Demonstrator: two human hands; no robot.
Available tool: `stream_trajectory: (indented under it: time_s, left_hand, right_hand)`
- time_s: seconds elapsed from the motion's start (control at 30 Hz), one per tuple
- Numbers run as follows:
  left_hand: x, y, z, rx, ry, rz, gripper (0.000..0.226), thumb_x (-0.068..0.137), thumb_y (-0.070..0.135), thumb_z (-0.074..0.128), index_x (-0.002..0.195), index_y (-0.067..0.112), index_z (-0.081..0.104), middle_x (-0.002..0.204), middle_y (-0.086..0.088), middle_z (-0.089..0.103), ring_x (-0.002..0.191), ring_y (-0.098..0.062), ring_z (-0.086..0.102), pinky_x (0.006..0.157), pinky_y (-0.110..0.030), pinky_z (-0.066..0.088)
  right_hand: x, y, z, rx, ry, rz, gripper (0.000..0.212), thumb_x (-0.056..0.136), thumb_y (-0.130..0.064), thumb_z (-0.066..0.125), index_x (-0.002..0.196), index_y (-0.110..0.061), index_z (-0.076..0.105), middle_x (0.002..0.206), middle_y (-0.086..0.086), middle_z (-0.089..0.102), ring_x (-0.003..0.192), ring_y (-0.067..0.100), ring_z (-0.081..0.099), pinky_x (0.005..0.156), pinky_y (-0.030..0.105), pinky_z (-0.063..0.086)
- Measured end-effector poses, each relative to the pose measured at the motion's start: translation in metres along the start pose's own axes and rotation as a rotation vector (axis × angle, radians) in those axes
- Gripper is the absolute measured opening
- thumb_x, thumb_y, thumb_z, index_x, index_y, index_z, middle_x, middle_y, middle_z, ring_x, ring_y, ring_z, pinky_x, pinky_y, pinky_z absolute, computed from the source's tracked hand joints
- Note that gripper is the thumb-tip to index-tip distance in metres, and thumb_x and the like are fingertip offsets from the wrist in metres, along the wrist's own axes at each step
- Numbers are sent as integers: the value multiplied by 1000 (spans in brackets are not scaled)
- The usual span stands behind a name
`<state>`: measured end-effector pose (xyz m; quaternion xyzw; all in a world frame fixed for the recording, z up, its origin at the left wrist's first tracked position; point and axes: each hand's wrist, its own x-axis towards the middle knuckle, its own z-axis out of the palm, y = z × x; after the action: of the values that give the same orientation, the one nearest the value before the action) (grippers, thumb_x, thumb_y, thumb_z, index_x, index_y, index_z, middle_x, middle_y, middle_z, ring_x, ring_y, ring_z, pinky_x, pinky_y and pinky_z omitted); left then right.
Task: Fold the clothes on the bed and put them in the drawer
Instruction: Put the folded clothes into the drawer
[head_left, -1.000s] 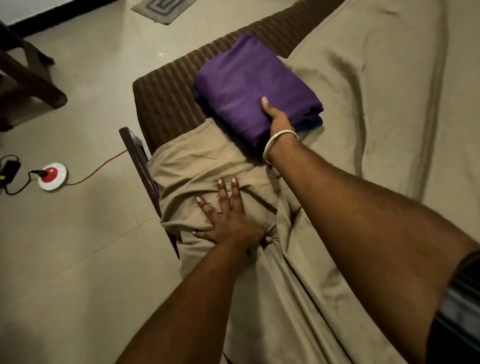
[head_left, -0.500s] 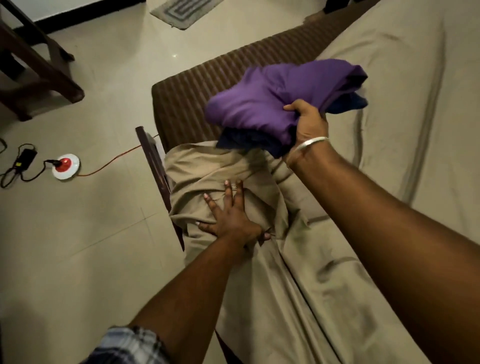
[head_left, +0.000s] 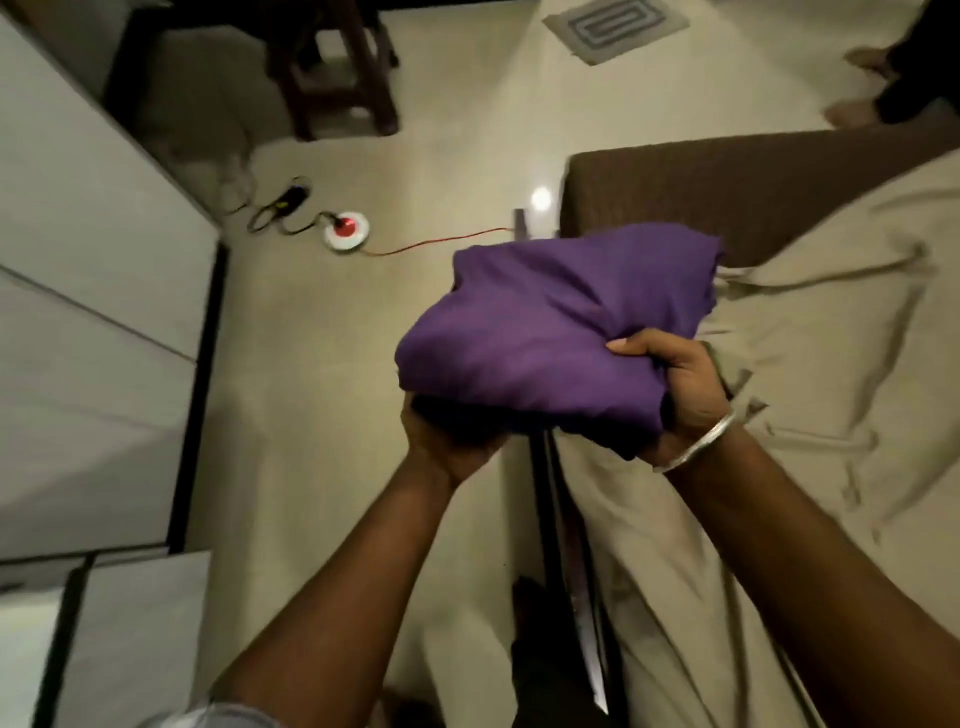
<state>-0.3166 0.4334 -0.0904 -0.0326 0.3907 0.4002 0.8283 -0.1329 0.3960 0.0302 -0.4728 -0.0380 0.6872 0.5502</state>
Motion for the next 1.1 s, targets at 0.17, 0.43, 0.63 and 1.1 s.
stream_trajectory:
  time_s: [0.17, 0.43, 0.63, 1.1]
  left_hand:
    - [-118, 127, -103, 79, -4, 218, 70, 90, 74, 27, 137, 32, 58, 142, -5, 57, 124, -35, 59, 90, -52, 54]
    - [-338, 222, -250, 255, 403, 480, 33, 90, 33, 61, 109, 8, 71, 103, -10, 75, 90, -26, 73, 80, -37, 58]
    - [-426, 199, -359, 10, 618, 651, 19, 93, 9, 52, 101, 6, 69, 91, -8, 76, 79, -23, 71, 73, -27, 59]
    - [-389, 131, -537, -425, 1135, 513, 46, 44, 23, 69, 89, 12, 75, 99, -13, 74, 94, -36, 66, 90, -47, 55]
  right_hand:
    - [-12, 88, 97, -282, -145, 203, 43, 83, 8, 40, 55, -6, 69, 62, 8, 66, 55, 23, 67, 49, 29, 56]
    - [-37, 258, 261, -834, -482, 397, 38, 51, 0, 58, 89, 3, 64, 77, 12, 68, 65, 25, 68, 56, 27, 56]
    - [-69, 387, 347, -1139, -755, 410, 35, 65, 15, 58, 96, 0, 65, 92, 16, 70, 82, 34, 67, 59, 34, 59]
    - [-16, 613, 371, -1882, -870, 432, 47, 47, 4, 66, 94, 3, 67, 84, 9, 62, 76, 30, 56, 54, 27, 43]
